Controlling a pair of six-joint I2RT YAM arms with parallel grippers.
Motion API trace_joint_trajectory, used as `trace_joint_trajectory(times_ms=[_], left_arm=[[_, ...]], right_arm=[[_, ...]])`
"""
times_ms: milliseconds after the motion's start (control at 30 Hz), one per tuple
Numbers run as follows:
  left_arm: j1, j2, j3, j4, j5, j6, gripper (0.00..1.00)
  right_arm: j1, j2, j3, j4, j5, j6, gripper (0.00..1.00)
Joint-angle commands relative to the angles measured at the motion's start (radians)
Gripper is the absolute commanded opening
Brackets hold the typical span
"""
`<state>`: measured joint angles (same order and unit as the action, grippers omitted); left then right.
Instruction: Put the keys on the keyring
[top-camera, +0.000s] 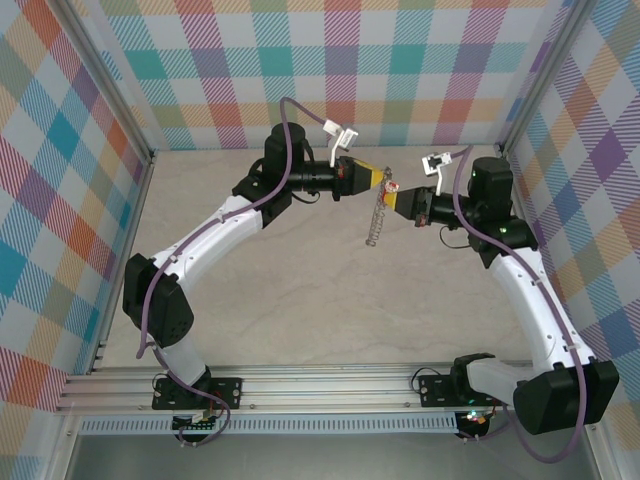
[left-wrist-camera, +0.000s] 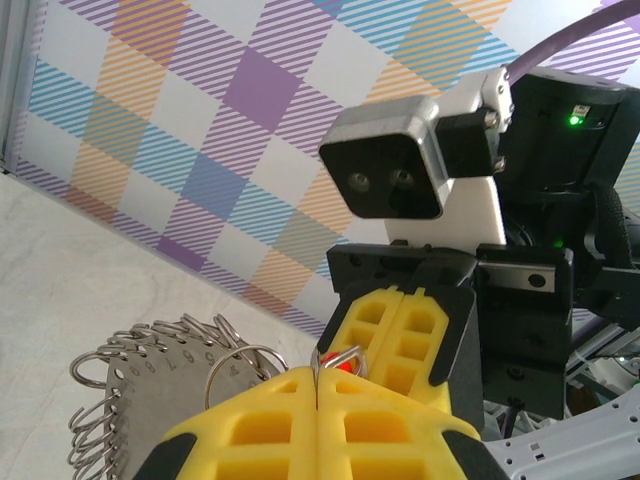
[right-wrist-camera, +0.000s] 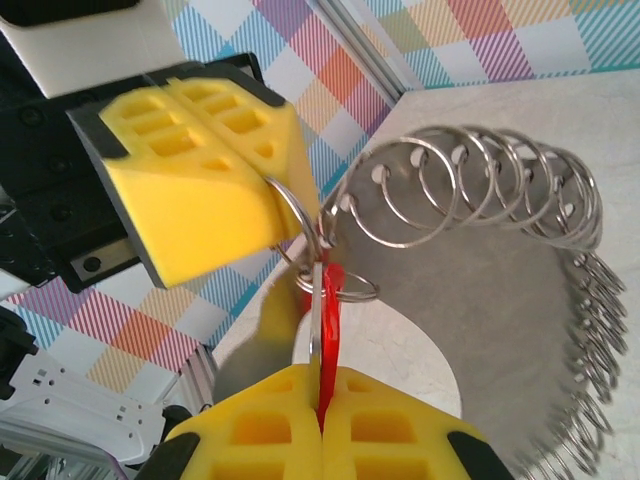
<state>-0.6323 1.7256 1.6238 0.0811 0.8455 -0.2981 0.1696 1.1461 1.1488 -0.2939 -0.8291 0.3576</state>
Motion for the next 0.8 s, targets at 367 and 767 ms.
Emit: trace_joint_trajectory(times_ms=[367,767], left_arm=[[-0.007,0.000,0.001,0.044,0.024,0.006,0.00],[-0.007,-0.002,-0.002,0.025,-0.004,0.005,0.00]], right_arm=[[-0.004,0.030,0.111,-0.003,0.001,-0.019,0.00],[-0.004,0.037,0.113,-0.023,0.010,-0.032,0.00]])
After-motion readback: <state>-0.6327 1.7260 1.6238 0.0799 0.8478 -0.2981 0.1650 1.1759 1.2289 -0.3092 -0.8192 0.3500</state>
